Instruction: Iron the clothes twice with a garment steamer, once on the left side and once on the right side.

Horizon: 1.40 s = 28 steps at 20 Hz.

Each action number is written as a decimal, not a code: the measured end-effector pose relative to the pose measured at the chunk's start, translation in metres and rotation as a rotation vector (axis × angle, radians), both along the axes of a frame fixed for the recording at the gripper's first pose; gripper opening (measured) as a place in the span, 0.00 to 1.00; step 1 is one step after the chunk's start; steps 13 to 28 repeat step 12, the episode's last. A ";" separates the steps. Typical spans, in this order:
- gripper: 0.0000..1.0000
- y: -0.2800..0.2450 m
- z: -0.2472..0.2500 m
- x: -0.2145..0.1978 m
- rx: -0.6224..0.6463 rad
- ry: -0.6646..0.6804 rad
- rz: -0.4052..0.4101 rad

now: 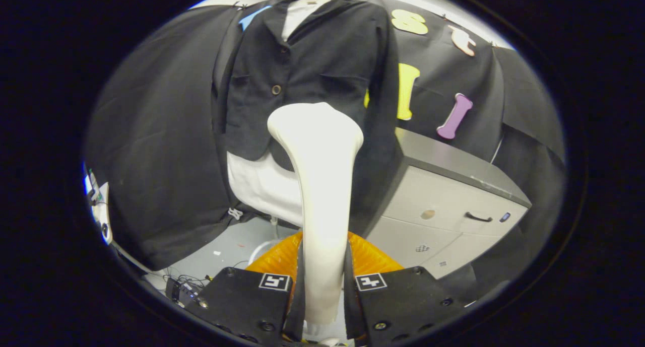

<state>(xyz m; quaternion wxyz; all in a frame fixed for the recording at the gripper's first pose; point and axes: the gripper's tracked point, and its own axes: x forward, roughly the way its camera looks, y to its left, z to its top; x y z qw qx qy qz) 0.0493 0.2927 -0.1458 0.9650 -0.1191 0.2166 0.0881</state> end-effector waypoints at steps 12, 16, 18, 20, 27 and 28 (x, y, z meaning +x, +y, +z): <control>0.34 -0.187 0.050 -0.045 0.077 -0.056 -0.159; 0.34 -0.187 0.050 -0.045 0.077 -0.056 -0.159; 0.34 -0.187 0.050 -0.045 0.077 -0.056 -0.159; 0.34 -0.187 0.050 -0.045 0.077 -0.056 -0.159; 0.34 -0.187 0.050 -0.045 0.077 -0.056 -0.159; 0.34 -0.187 0.050 -0.045 0.077 -0.056 -0.159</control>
